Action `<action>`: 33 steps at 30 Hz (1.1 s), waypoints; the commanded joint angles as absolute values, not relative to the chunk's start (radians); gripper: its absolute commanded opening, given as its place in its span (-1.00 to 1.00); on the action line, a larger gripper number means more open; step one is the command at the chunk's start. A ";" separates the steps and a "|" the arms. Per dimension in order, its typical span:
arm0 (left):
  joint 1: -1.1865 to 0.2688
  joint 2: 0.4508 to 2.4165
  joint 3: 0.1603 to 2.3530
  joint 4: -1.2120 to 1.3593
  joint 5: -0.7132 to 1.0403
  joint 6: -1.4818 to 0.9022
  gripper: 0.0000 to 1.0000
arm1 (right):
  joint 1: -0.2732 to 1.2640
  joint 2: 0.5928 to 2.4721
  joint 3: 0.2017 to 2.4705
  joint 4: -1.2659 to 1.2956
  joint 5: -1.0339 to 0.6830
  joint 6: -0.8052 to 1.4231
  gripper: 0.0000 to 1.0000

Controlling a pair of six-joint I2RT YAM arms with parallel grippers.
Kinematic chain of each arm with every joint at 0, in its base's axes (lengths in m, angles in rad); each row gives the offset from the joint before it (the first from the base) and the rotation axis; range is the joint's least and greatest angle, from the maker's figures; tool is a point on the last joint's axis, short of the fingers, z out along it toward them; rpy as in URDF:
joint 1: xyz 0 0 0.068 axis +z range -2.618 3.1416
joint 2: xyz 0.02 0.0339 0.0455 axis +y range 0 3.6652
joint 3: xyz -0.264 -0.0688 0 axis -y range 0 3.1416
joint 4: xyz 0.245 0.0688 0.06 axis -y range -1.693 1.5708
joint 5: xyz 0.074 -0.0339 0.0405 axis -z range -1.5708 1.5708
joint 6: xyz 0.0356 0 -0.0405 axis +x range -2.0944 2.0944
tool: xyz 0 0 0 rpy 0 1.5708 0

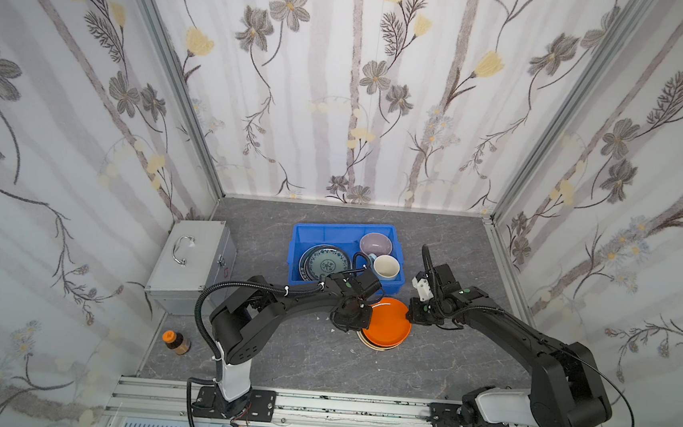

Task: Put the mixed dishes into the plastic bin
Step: 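Close the left and right grippers on opposite rims of the orange plate, then lift the orange plate off the black plate with both grippers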

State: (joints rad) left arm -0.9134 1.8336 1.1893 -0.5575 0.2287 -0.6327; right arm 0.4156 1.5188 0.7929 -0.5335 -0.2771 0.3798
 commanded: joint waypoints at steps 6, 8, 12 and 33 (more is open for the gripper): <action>-0.909 1.798 1.198 -0.556 0.184 -0.627 -0.96 | 0.402 1.463 0.822 -0.556 -0.338 0.368 -0.91; -0.906 1.784 1.197 -0.567 0.174 -0.626 -0.90 | 0.400 1.452 0.827 -0.561 -0.341 0.366 -0.91; -0.904 1.746 1.195 -0.599 0.147 -0.627 -0.88 | 0.398 1.430 0.829 -0.566 -0.347 0.365 -0.91; -0.653 1.215 1.140 -0.798 0.114 -0.568 1.00 | 0.437 1.445 1.118 -0.655 -0.422 0.388 -0.90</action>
